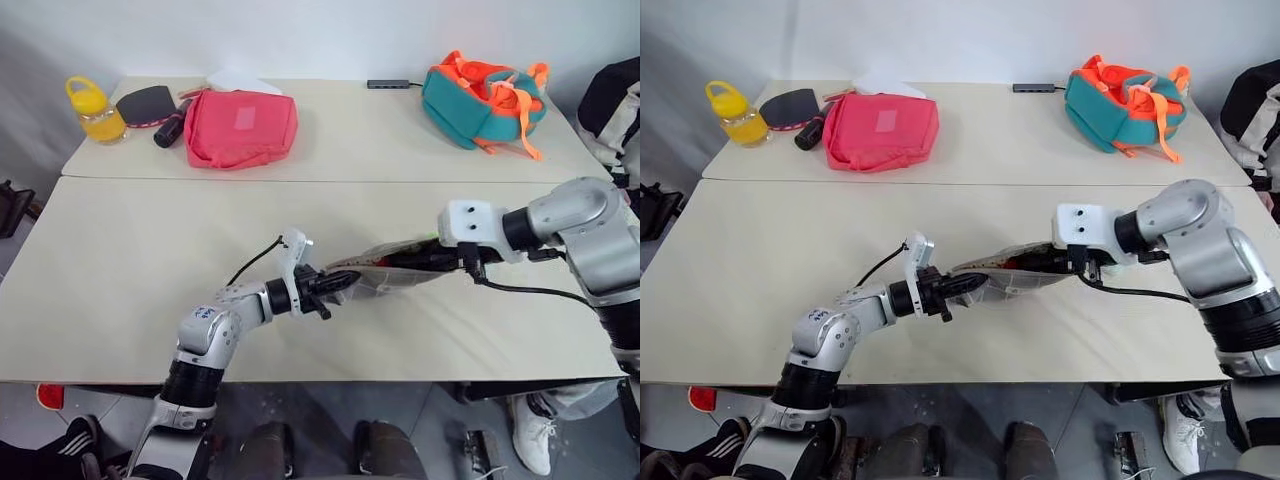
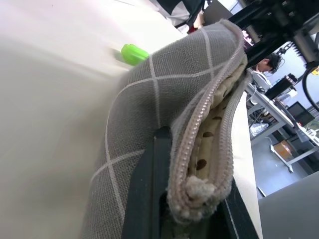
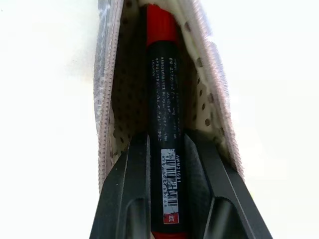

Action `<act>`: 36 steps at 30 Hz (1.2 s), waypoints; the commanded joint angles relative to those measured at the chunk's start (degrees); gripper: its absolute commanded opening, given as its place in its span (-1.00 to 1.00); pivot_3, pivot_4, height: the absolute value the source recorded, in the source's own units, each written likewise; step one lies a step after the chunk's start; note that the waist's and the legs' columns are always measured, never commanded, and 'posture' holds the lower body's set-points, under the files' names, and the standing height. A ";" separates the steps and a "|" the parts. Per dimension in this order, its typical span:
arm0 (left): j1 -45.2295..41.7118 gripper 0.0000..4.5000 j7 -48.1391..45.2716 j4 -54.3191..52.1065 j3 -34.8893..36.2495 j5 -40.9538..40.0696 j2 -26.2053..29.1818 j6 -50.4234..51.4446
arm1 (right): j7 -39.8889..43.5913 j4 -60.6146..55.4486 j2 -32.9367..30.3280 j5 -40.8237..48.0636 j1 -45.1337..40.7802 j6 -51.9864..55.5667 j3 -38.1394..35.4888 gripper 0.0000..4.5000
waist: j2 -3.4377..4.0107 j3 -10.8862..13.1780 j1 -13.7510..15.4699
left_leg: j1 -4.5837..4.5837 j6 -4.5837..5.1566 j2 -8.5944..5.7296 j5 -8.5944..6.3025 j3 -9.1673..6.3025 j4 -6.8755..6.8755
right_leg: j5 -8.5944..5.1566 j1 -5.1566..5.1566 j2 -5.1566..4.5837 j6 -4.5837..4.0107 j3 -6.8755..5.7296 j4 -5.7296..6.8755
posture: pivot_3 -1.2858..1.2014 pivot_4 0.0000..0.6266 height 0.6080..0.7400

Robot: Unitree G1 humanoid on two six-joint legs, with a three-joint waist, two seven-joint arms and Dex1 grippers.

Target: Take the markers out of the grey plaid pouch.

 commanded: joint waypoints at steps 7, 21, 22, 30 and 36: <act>-1.73 -1.00 0.48 1.55 2.12 4.19 3.12 -4.23 | 1.62 -8.02 -1.21 13.27 -2.07 11.11 -7.87 -0.74 | 0.00 0.00 -0.03 | 0.00 0.00 0.01 0.00 -0.01 -0.01 | 0.00 0.00 0.00 0.00 -0.02 0.01 | 0.03 -0.52 1.00; -10.21 -1.00 2.58 8.21 10.21 14.85 16.29 -21.48 | -9.71 2.88 2.55 5.10 1.55 -3.72 -5.44 -0.74 | -0.08 0.04 0.33 | -0.10 0.01 -0.03 -0.01 0.01 -0.05 | 0.01 -0.08 -0.01 0.00 -0.09 -0.04 | 0.03 -0.52 1.00; -10.13 -1.00 2.22 8.33 9.67 16.39 17.39 -23.85 | -11.29 5.30 2.41 2.09 2.69 -8.16 -4.41 -0.74 | -0.08 0.04 0.26 | -0.08 0.01 -0.05 -0.01 0.04 -0.08 | 0.02 -0.08 -0.02 0.03 -0.08 -0.04 | 0.03 -0.52 1.00; -4.67 -1.00 2.47 10.33 1.92 25.74 14.85 -32.94 | -22.79 14.27 9.81 -3.20 8.57 -17.95 -4.72 -0.74 | -0.08 0.04 0.00 | -0.05 0.01 -0.01 -0.01 0.12 -0.17 | 0.05 -0.12 0.01 0.08 -0.09 -0.03 | 0.03 -0.52 1.00; -3.73 -0.24 2.74 9.59 3.25 24.86 12.42 -31.87 | -25.27 13.98 11.95 -1.31 10.72 -14.25 -7.00 -0.13 | -0.07 0.06 -0.11 | -0.06 0.03 0.01 0.02 0.13 -0.07 | 0.05 -0.14 0.02 0.08 -0.04 0.06 | 0.03 -0.52 1.00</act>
